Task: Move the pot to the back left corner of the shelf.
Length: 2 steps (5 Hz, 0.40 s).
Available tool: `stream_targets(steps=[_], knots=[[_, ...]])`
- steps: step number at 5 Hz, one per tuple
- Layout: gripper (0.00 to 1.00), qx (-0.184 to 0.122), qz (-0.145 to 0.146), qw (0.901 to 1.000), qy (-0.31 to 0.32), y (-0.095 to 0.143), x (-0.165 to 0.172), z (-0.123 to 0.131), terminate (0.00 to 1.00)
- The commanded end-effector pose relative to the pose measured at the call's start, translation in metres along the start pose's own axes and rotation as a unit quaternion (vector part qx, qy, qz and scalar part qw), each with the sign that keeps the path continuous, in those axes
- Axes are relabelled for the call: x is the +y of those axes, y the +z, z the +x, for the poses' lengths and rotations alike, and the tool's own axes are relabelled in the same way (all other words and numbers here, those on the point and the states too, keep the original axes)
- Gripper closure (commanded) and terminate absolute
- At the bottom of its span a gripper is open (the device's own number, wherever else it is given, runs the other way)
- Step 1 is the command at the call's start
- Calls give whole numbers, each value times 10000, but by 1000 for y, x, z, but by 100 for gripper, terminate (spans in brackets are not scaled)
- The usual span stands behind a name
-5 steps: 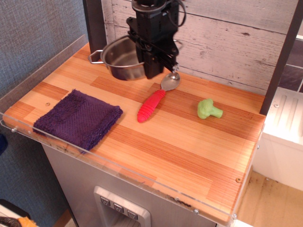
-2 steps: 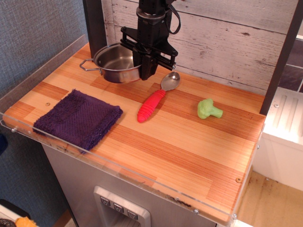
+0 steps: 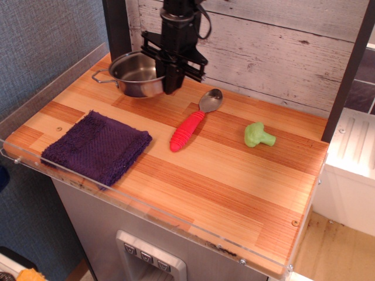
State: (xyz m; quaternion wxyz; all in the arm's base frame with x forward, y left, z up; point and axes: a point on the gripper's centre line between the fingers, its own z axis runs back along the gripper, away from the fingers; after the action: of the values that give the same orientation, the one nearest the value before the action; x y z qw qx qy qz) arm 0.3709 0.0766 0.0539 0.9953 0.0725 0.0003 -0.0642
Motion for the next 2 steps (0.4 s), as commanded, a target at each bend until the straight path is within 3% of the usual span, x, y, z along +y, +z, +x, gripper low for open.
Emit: stream_targets(steps=[1, 2], knots=[[100, -10, 81, 9999, 84, 3, 19, -21, 0], [100, 164, 98, 9997, 121, -10, 26, -27, 0]])
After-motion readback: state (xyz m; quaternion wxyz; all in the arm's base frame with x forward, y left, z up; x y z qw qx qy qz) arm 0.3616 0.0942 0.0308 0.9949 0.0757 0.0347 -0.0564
